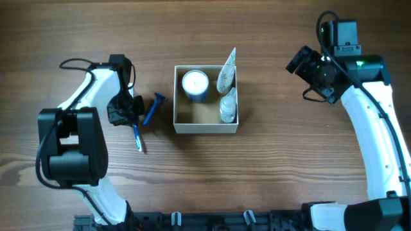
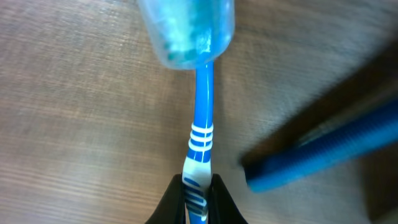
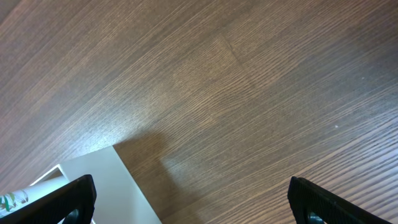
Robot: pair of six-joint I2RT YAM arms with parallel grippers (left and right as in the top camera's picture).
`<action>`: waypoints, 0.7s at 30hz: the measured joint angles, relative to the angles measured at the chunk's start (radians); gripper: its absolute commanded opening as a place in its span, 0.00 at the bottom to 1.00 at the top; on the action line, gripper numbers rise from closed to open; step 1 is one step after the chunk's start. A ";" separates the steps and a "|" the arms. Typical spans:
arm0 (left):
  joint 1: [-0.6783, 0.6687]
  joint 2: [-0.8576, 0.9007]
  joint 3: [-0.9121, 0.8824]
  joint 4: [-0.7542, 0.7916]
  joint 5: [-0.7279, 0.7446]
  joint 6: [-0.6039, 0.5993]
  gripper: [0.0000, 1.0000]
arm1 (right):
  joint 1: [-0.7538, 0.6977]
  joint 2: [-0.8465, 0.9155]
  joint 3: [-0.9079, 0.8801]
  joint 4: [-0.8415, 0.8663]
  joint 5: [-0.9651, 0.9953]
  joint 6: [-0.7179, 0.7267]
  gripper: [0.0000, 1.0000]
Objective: Pack container
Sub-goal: 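Place the toothbrush into the box beside the tub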
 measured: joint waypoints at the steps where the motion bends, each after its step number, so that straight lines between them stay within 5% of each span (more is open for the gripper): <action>1: -0.003 -0.014 0.020 -0.027 0.003 0.000 0.04 | 0.000 0.000 0.000 0.000 0.000 0.000 1.00; 6: -0.075 -0.156 0.128 -0.054 0.029 -0.001 0.04 | 0.000 0.000 0.000 0.000 0.000 0.000 1.00; 12: -0.269 -0.296 0.164 0.130 0.028 0.000 0.04 | 0.000 0.000 0.000 0.000 0.000 0.000 1.00; 21: -0.379 -0.176 0.166 0.240 -0.039 -0.005 0.04 | 0.000 0.000 0.000 0.000 0.000 0.000 1.00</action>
